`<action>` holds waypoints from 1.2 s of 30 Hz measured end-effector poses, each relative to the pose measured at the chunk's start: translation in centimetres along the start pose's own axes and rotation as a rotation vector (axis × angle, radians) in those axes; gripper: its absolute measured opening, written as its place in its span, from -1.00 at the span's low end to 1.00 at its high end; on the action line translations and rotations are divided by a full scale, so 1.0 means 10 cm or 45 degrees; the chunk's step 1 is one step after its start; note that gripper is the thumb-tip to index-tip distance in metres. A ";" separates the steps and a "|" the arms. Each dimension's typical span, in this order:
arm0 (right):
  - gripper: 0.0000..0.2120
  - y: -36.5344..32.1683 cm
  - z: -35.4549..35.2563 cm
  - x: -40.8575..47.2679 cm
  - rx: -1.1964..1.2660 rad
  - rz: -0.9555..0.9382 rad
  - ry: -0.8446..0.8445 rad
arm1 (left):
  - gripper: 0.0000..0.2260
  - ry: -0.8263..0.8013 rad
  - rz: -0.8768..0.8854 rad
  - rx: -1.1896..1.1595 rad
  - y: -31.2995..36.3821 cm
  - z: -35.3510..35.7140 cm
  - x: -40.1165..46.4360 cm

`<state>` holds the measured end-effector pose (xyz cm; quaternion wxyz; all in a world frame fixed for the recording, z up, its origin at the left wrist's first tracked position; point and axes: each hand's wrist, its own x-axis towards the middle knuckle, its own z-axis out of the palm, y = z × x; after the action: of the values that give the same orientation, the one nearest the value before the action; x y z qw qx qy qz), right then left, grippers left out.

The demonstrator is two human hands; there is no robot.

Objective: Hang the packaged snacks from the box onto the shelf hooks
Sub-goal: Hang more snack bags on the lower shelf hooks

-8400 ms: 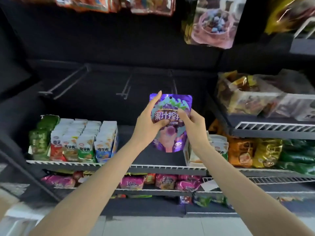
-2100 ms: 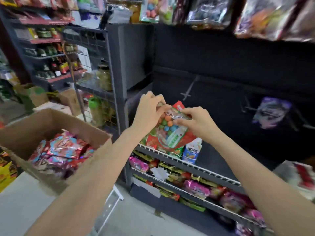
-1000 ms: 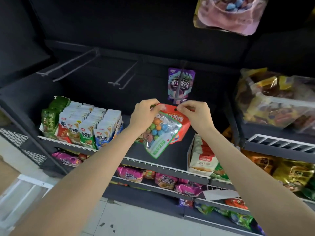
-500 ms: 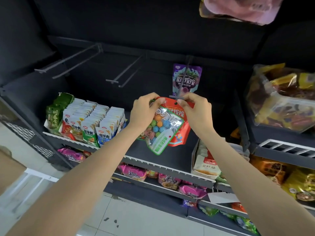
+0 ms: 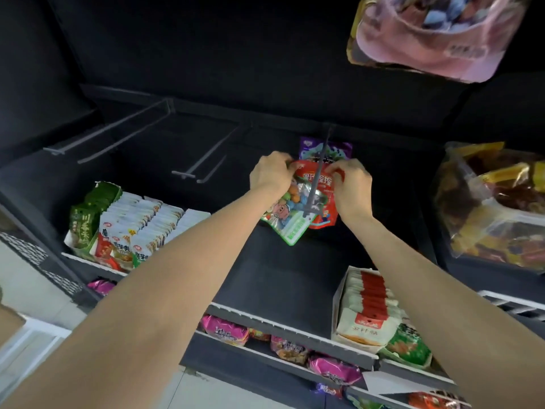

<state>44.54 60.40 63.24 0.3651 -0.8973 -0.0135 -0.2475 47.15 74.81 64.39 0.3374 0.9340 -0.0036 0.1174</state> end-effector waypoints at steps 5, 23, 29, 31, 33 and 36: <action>-0.72 0.07 0.03 0.41 -0.176 -0.034 -0.276 | -0.74 -0.093 0.021 0.122 0.11 0.03 0.33; -0.81 -0.71 0.68 -1.01 0.438 0.041 -0.782 | -0.69 0.575 -0.675 -0.725 -1.24 -0.33 -1.14; -0.75 -1.57 1.08 -1.27 0.352 -0.239 -0.833 | -0.82 0.323 -0.206 -0.553 -1.89 -1.30 -1.56; -0.74 -1.96 1.22 -1.30 0.330 -0.335 -0.814 | -0.82 0.211 -0.105 -0.634 -2.05 -1.66 -1.60; -0.78 -2.39 1.31 -1.26 0.362 -0.396 -0.789 | -0.87 0.292 -0.014 -0.569 -2.18 -2.05 -1.57; -0.93 -3.03 1.38 -1.11 0.561 -0.416 -0.689 | -0.82 0.462 0.084 -0.671 -2.29 -2.68 -1.46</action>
<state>34.60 93.42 69.44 0.4883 -0.8163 -0.3050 -0.0476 29.07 108.33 66.71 0.5589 0.7776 -0.0041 0.2879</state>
